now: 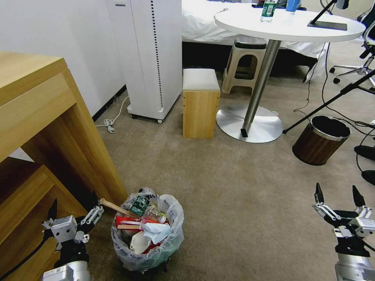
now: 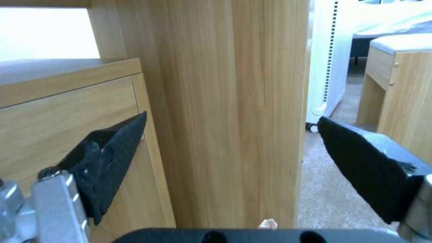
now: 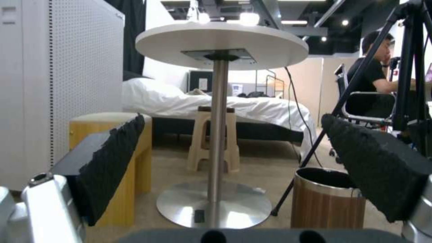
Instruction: Pick up the trash bin and place the garbage on the floor into it.
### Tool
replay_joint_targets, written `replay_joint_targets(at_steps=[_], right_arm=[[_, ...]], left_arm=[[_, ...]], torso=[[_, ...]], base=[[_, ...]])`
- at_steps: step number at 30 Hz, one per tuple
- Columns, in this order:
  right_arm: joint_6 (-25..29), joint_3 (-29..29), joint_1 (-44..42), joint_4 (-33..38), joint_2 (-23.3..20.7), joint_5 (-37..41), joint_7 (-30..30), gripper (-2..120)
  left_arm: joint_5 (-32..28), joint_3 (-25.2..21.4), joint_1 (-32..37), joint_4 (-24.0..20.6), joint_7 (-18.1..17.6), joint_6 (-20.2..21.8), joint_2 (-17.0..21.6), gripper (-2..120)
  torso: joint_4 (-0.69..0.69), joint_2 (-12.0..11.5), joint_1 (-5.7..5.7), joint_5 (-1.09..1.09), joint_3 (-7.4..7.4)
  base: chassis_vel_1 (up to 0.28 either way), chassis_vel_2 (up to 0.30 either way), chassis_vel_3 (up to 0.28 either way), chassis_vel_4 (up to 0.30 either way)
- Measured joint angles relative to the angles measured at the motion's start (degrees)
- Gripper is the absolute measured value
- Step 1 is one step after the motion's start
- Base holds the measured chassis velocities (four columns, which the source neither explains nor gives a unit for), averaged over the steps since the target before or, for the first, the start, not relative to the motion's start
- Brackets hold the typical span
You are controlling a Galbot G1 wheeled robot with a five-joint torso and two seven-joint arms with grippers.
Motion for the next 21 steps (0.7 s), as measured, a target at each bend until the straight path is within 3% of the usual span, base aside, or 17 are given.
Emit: replay_joint_targets(at_steps=[21], right_arm=[[0.0,0.0,0.0,0.0,0.0,0.0,0.0,100]], left_arm=[[0.0,0.0,0.0,0.0,0.0,0.1,0.0,100]], torso=[[0.00,0.0,0.00,0.00,0.00]], base=[[0.000,0.000,0.000,0.000]])
